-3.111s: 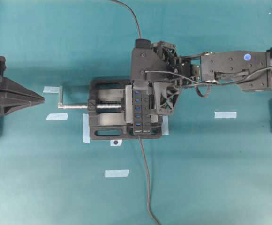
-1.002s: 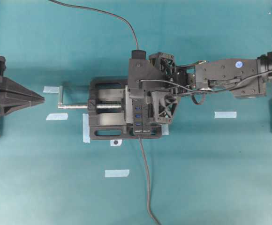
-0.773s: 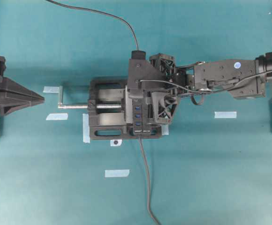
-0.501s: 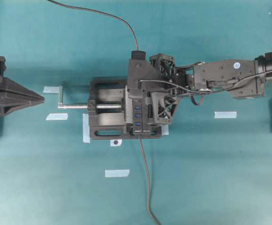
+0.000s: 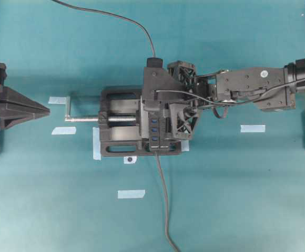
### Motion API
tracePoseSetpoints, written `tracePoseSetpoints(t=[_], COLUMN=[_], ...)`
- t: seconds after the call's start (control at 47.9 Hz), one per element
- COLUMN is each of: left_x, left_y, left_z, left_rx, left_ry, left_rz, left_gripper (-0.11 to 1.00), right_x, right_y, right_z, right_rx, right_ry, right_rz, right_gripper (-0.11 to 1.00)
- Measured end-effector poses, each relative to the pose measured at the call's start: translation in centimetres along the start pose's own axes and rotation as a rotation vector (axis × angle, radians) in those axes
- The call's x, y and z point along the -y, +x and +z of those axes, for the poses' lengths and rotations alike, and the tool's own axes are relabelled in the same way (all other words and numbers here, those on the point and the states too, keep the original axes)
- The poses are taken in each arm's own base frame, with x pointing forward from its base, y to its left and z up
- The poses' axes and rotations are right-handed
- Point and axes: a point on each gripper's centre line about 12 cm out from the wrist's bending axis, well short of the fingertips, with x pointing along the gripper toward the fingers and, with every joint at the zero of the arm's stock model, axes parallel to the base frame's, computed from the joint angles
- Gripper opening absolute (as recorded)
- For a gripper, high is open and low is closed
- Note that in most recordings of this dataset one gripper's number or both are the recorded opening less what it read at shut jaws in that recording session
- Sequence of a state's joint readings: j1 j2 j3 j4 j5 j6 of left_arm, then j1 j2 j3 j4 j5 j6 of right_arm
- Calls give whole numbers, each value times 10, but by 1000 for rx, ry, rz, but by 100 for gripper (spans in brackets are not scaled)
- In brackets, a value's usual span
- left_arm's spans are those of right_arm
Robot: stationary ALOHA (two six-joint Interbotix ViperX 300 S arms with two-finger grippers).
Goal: Insert the USB into the center port of the fixed hub
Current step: 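Push the plug down into the center port with the right gripper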
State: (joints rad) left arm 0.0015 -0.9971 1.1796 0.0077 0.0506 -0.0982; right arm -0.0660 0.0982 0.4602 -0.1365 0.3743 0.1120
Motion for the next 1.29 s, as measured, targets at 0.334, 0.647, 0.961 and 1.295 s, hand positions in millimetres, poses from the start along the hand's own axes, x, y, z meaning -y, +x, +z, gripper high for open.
tracePoseSetpoints(t=[0.334, 0.647, 0.961, 1.295], left_x=[0, 0, 0, -1], left_y=[0, 0, 0, 0], left_z=[-3, -2, -4, -6], left_rx=[-6, -3, -9, -14], left_ry=[0, -3, -2, -3], left_rz=[1, 0, 1, 1], left_gripper=[0, 0, 0, 0], right_x=[0, 0, 5, 5], right_y=[3, 5, 8, 10], right_z=[-4, -5, -9, -14], right_rx=[-8, -11, -22, -33], right_ry=[-1, -1, 11, 13], right_rz=[1, 0, -6, -5], right_gripper=[8, 8, 8, 8])
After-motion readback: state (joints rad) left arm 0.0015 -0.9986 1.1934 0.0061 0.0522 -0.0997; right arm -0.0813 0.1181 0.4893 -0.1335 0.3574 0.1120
